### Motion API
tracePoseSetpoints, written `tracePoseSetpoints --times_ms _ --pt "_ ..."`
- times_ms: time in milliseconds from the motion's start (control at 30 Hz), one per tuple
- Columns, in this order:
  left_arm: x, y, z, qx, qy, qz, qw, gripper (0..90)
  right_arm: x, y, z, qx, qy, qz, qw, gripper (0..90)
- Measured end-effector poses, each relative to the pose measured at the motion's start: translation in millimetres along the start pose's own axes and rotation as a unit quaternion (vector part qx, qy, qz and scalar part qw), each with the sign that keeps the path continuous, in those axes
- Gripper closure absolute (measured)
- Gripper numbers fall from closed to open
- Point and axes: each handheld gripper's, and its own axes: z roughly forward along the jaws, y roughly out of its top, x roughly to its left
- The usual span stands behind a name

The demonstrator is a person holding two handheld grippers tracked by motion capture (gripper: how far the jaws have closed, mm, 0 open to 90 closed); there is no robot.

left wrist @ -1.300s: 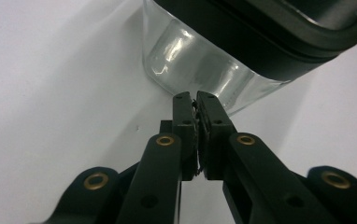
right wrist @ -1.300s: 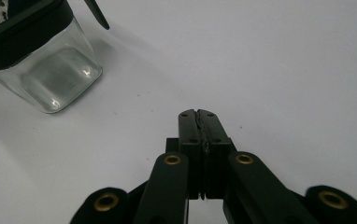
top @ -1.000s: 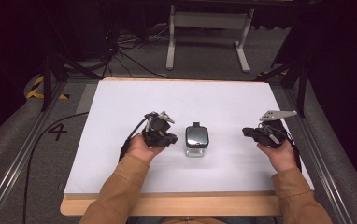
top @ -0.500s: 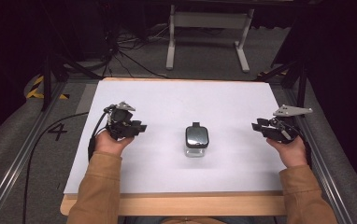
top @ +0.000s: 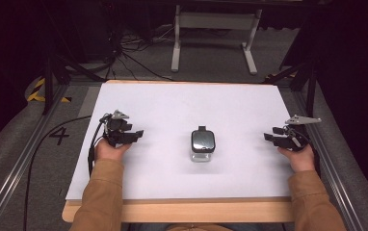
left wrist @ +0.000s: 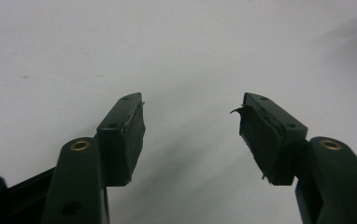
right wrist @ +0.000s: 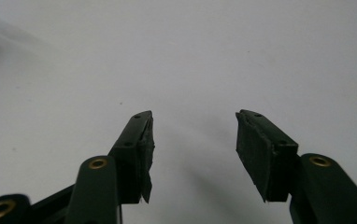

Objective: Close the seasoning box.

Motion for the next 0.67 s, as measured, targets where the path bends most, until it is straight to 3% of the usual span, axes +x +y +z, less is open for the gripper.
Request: tracePoseSetpoints --times_ms 67,100,233,333,667 --pt "1.9 -4.1 4.8 -0.001 0.007 0.004 1.0 40.8 -1.1 -4.4 3.6 -0.01 -0.005 0.012 0.9999 46.4" --pt "2.0 -5.9 7.7 0.011 0.008 0.004 0.9999 40.8 -1.5 -6.6 5.7 -0.014 -0.005 0.015 0.9998 46.2" --pt "3.5 -8.7 12.4 0.022 0.02 0.013 0.9995 40.8 -2.3 -11.3 10.2 -0.004 -0.016 0.009 0.9998 45.9" --pt "3.7 -9.7 12.6 0.024 0.021 0.005 0.9995 40.3 -3.3 -13.9 13.3 0.004 -0.015 0.016 0.9997 45.2" --pt "2.6 -8.1 12.7 0.009 0.018 0.01 0.9997 39.6 0.5 -12.3 13.5 0.005 -0.015 0.007 0.9999 42.8"
